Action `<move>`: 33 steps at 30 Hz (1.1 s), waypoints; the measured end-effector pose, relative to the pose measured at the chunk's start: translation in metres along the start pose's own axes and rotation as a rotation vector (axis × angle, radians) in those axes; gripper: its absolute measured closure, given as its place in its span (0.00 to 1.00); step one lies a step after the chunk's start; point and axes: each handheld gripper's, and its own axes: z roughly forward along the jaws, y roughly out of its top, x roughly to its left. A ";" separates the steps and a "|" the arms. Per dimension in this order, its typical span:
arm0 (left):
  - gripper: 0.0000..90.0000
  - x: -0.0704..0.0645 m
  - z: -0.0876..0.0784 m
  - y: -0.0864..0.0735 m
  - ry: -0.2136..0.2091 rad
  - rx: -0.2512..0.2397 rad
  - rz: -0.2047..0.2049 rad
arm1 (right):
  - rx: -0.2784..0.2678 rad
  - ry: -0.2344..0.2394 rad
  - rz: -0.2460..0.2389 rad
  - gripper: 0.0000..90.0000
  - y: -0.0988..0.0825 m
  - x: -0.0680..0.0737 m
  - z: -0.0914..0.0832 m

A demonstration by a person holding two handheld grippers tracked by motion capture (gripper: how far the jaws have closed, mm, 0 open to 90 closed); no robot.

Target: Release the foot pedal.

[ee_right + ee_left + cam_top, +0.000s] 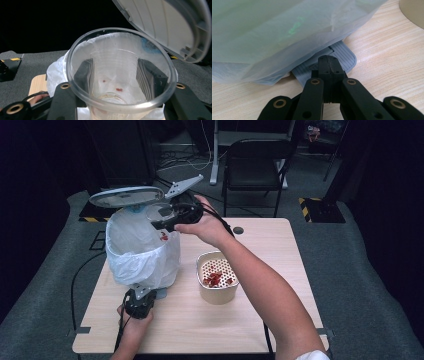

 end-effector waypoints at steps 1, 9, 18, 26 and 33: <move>1.00 0.000 0.000 0.000 0.001 -0.001 -0.001 | 0.004 -0.002 -0.005 0.53 0.001 0.001 0.003; 1.00 0.001 0.000 0.000 0.005 0.007 0.013 | 0.012 -0.025 0.004 0.53 0.005 0.004 0.027; 1.00 0.002 0.000 0.000 -0.001 -0.004 0.028 | -0.007 -0.063 0.042 0.53 0.007 0.004 0.044; 1.00 0.000 0.000 0.000 0.001 -0.002 -0.001 | 0.010 -0.090 0.065 0.53 0.006 0.009 0.061; 1.00 0.003 0.000 0.001 0.007 0.001 0.040 | 0.013 -0.100 0.078 0.52 0.003 0.012 0.068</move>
